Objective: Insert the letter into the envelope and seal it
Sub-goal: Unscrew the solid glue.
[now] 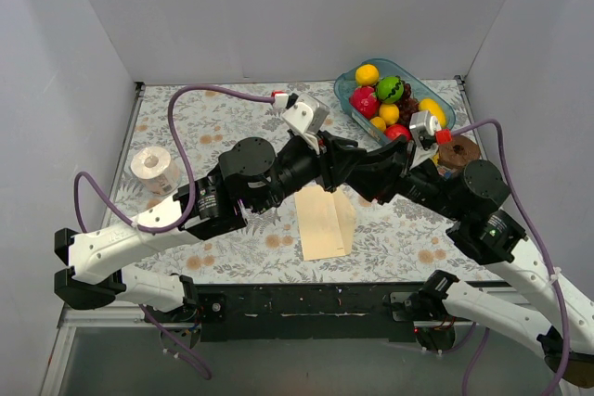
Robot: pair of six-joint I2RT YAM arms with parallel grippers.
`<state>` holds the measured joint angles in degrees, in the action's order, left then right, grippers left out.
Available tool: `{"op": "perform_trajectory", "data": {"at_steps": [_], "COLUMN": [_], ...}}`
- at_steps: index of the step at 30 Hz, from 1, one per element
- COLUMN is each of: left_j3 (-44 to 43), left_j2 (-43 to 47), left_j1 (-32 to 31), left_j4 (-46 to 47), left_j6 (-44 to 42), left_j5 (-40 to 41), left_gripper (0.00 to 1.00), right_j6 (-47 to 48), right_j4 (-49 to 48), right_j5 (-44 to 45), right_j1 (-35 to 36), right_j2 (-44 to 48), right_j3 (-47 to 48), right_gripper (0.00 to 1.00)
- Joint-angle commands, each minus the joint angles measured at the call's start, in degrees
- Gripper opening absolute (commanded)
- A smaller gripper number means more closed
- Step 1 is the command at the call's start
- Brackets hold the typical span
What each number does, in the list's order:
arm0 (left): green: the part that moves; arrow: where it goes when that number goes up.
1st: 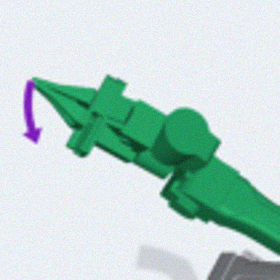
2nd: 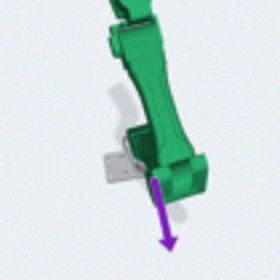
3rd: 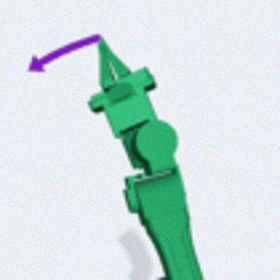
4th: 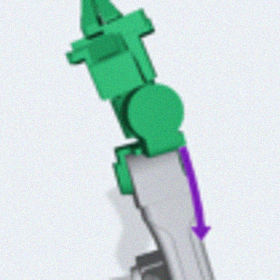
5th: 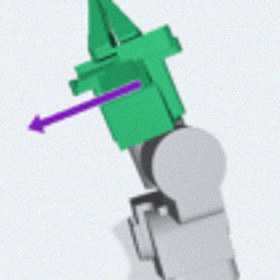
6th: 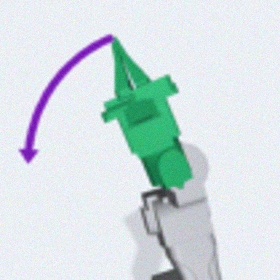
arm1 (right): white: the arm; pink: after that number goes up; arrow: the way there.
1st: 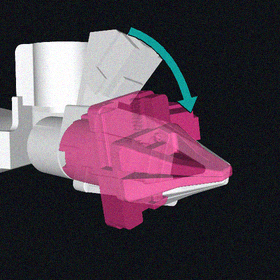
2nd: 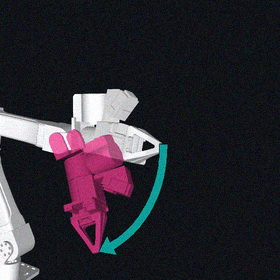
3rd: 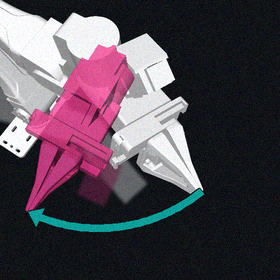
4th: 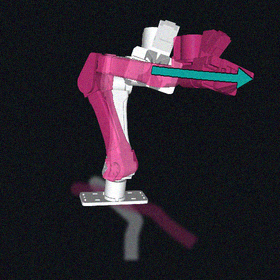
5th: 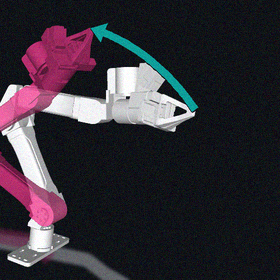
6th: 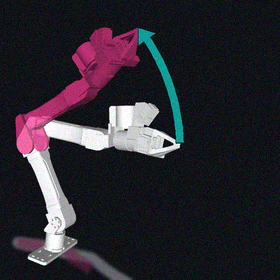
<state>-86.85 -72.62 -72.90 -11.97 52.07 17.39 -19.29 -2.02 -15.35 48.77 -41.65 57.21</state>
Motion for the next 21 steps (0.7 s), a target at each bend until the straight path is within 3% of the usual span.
{"op": "perform_trajectory", "data": {"at_steps": [1,2,9,16,21], "left_j3": [0.1,0.3,5.3,8.1,3.9], "left_j2": [0.8,1.0,5.6,8.8,6.5], "left_j1": [-0.2,-0.3,0.1,1.2,1.9], "left_j4": [-0.3,-0.2,4.5,7.7,5.6], "left_j6": [0.3,0.2,-0.1,-0.7,-1.0], "left_j5": [-1.6,-1.7,-10.4,-28.3,-40.0], "left_gripper": [0.00,0.00,0.00,0.00,0.00], "right_j6": [-1.0,-1.2,-0.1,3.9,5.3], "right_j4": [-5.4,-4.8,-4.0,-6.7,-7.0], "right_j5": [0.8,1.4,-0.2,-14.8,-23.8], "right_j1": [-0.1,-0.1,-0.1,-0.1,-0.1], "right_j2": [0.1,0.0,0.6,0.5,-0.8], "right_j3": [-0.2,0.0,0.6,2.4,5.4], "right_gripper": [0.22,0.02,0.01,0.01,0.01]}}
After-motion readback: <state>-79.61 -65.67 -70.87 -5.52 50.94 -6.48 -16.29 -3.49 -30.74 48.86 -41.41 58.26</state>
